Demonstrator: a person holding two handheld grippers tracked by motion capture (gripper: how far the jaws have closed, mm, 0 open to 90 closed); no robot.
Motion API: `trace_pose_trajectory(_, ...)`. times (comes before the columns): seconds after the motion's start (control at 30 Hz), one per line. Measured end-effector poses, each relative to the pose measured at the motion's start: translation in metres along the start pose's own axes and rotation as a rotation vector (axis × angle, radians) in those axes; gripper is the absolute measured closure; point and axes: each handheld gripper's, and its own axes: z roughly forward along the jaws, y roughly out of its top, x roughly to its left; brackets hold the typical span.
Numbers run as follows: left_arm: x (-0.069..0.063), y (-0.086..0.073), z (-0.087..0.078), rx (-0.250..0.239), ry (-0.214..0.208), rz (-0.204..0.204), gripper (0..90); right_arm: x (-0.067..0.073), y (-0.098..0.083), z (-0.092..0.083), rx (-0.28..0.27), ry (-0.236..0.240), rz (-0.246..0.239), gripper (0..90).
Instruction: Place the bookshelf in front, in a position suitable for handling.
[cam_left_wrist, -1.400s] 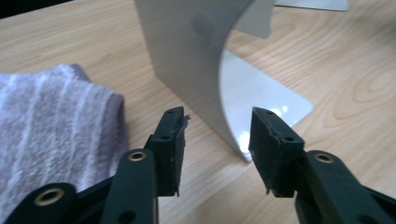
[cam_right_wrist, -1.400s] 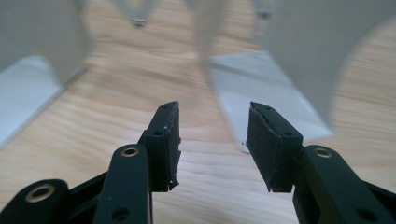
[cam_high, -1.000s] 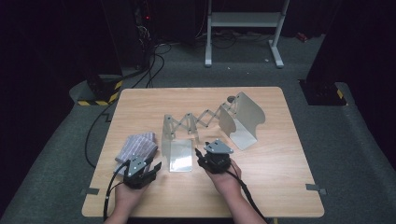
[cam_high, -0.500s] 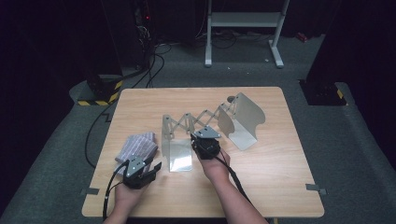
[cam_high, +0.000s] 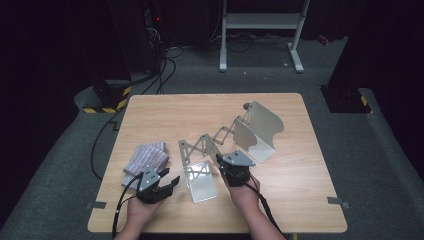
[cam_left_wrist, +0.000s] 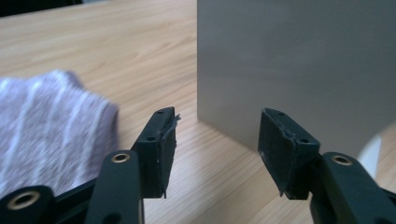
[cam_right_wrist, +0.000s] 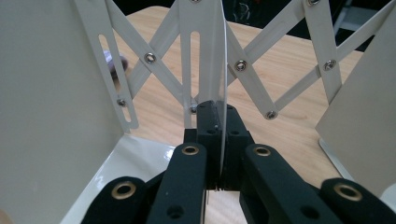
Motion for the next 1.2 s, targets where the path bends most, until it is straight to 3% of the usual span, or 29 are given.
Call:
trace_pose_trajectory(0.27,-0.003,0.008,-0.007,-0.062,-0.043,0.005,37.1,0.008,-0.005,-0.007,-0.007,0.075,-0.013,89.3)
trace_pose_trajectory(0.4,-0.002,0.01,-0.008,-0.08,-0.053,-0.004,36.1,0.008,-0.005,-0.004,-0.013,0.085,-0.019,89.1)
trace_pose_trajectory(0.47,-0.002,0.012,-0.006,-0.078,-0.057,-0.005,35.5,0.007,-0.003,-0.001,-0.017,0.079,-0.021,86.9)
trace_pose_trajectory(0.57,-0.004,0.017,-0.001,-0.078,-0.067,-0.004,34.8,-0.003,0.0,0.002,-0.004,0.056,0.031,68.3)
trace_pose_trajectory(0.7,-0.01,0.023,0.008,-0.069,-0.072,0.012,34.0,-0.011,-0.002,-0.012,-0.017,0.001,0.041,60.3)
trace_pose_trajectory(0.9,-0.015,0.03,0.023,-0.066,-0.08,0.007,33.4,-0.021,-0.019,-0.038,-0.015,-0.059,0.037,60.0)
trace_pose_trajectory(1.03,-0.019,0.037,0.033,-0.061,-0.08,-0.002,34.0,-0.025,-0.03,-0.055,-0.034,-0.072,0.042,60.8)
trace_pose_trajectory(1.2,-0.027,0.046,0.047,-0.05,-0.065,0.006,36.6,-0.028,-0.044,-0.055,-0.005,-0.065,0.065,60.9)
